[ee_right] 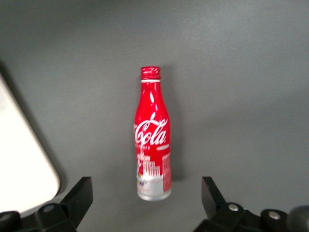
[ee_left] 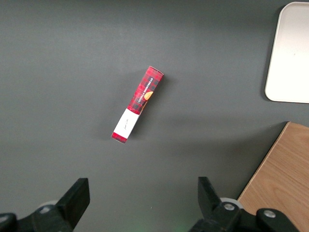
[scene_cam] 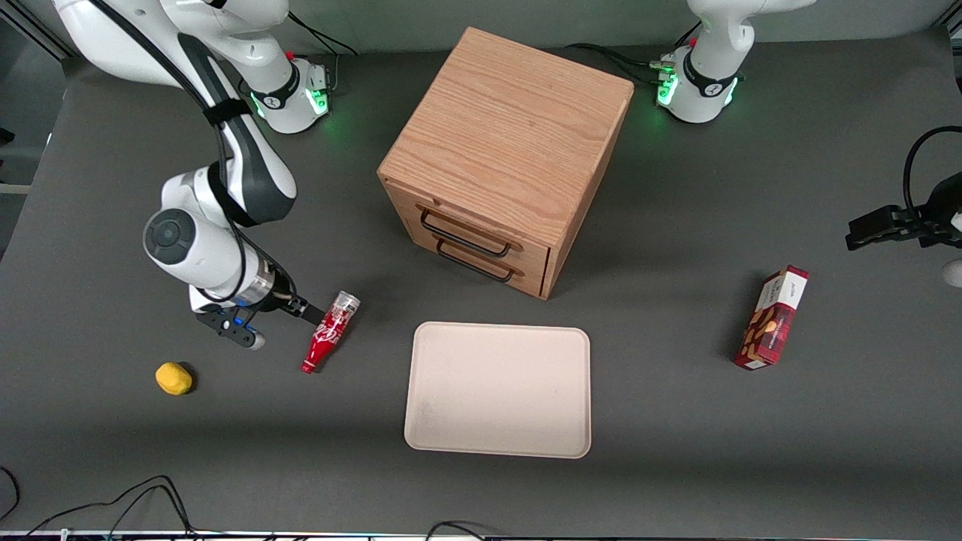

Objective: Place coke bottle on tray
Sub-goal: 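Close the right gripper around the bottle's body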

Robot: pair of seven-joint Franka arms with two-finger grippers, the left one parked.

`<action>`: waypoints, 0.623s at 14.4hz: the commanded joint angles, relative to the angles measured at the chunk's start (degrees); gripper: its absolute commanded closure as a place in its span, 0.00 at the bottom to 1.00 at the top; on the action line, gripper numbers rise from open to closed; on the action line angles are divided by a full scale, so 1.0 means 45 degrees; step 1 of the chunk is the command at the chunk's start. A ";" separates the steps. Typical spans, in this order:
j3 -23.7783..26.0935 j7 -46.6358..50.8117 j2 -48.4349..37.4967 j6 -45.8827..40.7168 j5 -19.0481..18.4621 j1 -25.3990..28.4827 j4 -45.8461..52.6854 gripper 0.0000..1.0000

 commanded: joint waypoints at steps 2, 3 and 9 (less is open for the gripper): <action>0.0017 0.1541 0.0874 0.1357 -0.0962 0.0056 -0.0110 0.00; 0.0017 0.1833 0.1051 0.1670 -0.1137 0.0056 -0.0110 0.00; -0.0002 0.3689 0.2125 0.3018 -0.2230 0.0368 -0.0090 0.00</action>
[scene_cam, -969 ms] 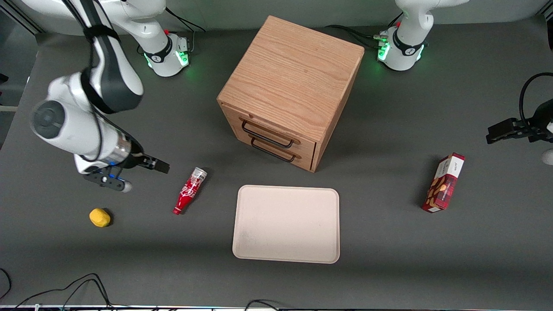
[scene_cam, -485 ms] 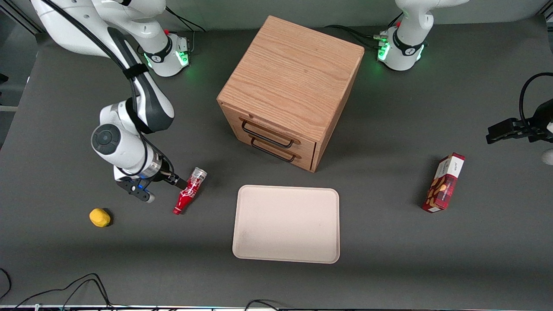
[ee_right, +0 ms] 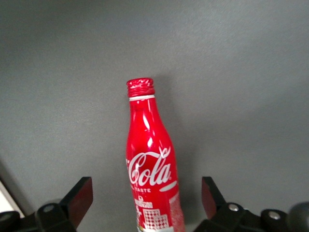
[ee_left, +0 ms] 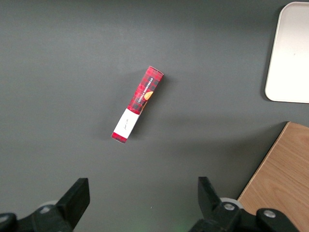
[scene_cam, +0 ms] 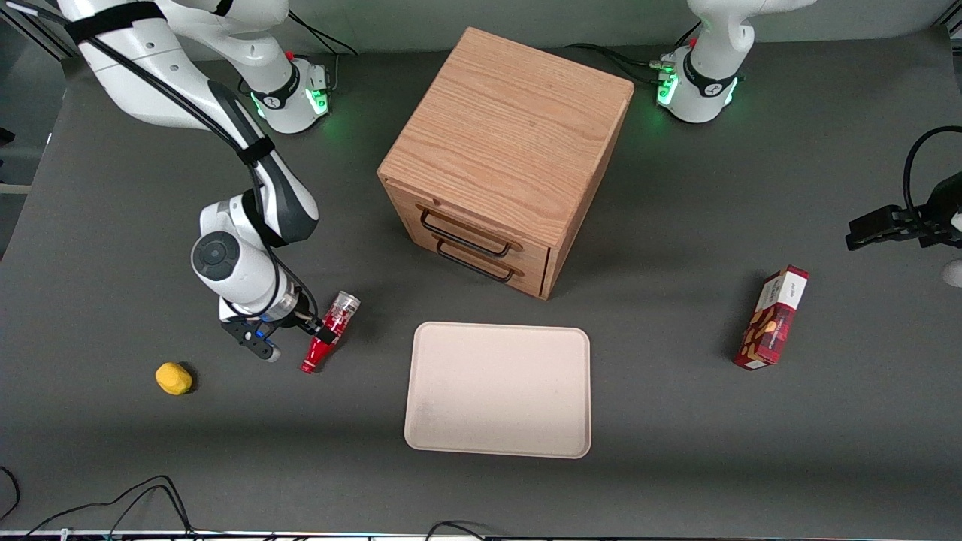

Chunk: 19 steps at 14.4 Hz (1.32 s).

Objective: Place coke bottle on tray
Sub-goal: 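Close the right gripper around the bottle's body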

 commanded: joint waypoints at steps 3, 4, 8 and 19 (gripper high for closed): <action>-0.0016 0.2106 0.0959 0.1137 -0.1865 0.0231 0.0057 0.00; -0.0016 0.2361 0.1154 0.1371 -0.2179 0.0231 0.0057 0.01; -0.0035 0.2578 0.1546 0.1803 -0.2514 0.0231 0.0116 0.22; 0.0062 0.2481 0.0223 0.0152 -0.2807 0.0076 0.0290 1.00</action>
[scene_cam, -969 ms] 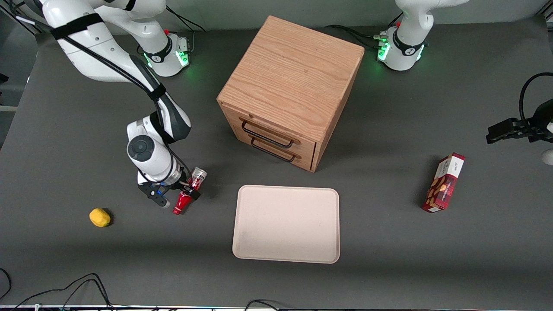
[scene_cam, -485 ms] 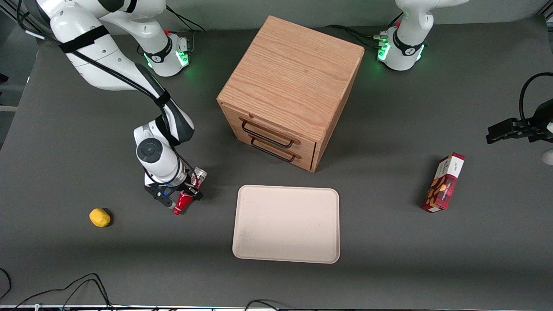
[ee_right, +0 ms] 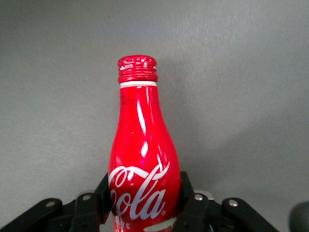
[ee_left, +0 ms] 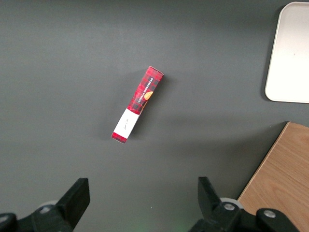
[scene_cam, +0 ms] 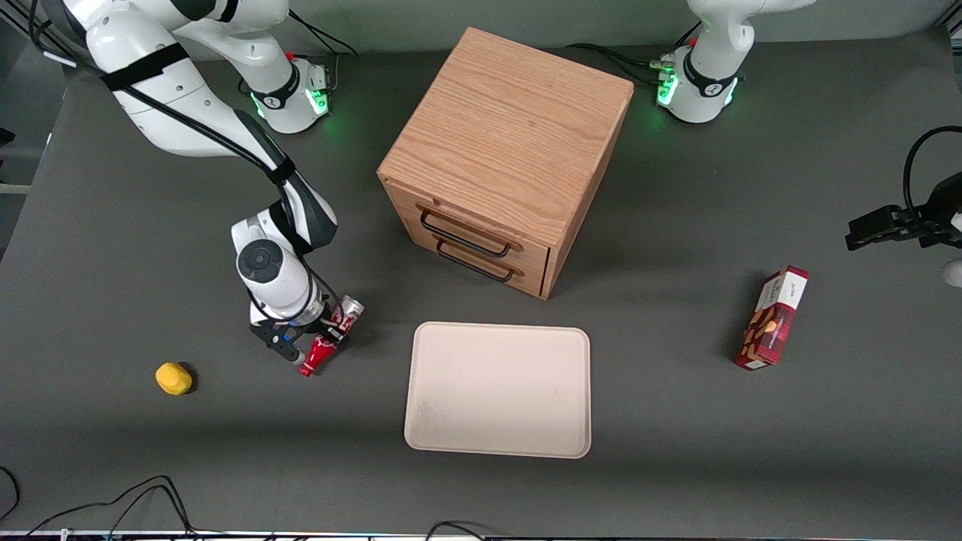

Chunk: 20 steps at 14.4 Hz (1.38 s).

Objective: Place coke bottle on tray
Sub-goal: 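Lift the bottle upright off the table with the right gripper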

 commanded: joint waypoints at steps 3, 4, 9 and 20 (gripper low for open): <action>0.0980 -0.0720 -0.2315 -0.4568 0.0228 -0.0783 0.1285 1.00; 0.1855 -0.1479 -0.2493 -0.5954 0.0929 -0.1407 0.2201 1.00; 0.4497 -0.2891 -0.2495 -1.2052 0.1677 -0.3520 0.6734 1.00; 0.1714 -0.3889 0.2949 -1.1855 0.1970 0.1353 1.4101 1.00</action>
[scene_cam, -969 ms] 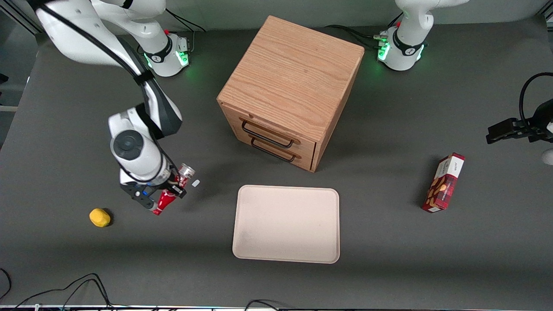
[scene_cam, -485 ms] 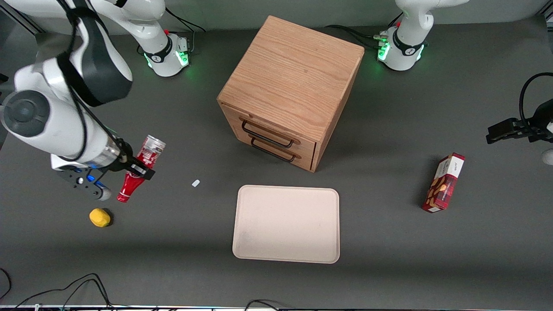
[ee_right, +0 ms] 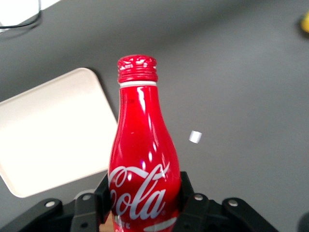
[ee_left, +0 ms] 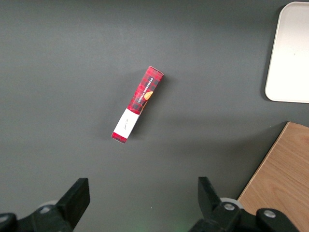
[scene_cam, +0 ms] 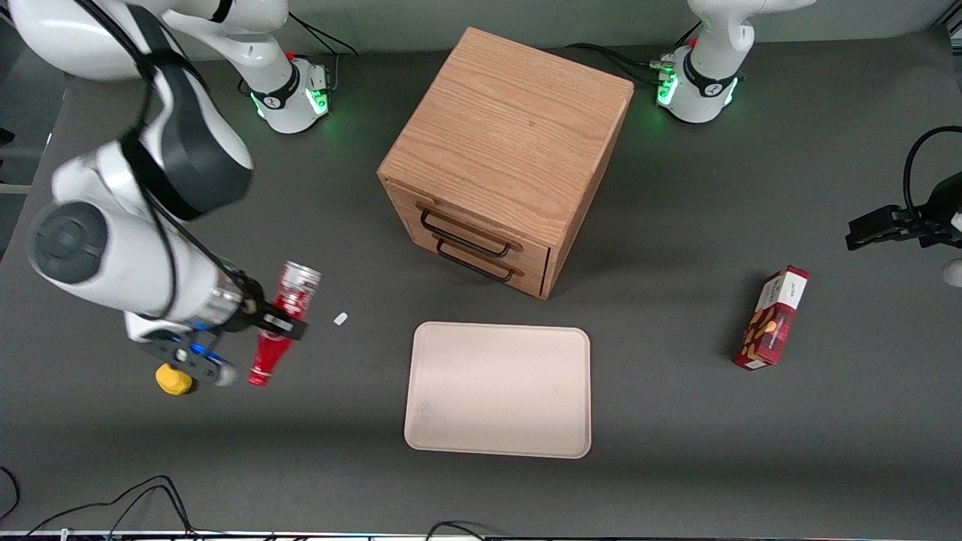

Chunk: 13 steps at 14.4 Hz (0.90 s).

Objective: Place coke bottle on tray
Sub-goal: 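Carry the held bottle over the cream tray and lower it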

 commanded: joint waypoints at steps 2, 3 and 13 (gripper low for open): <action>-0.1438 -0.0173 0.2959 0.2309 0.0030 0.2104 0.2648 1.00; -0.1457 -0.0251 0.3352 0.3188 0.0030 0.2298 0.2648 1.00; -0.2863 -0.1362 0.6615 0.7707 -0.0068 0.4018 0.2648 1.00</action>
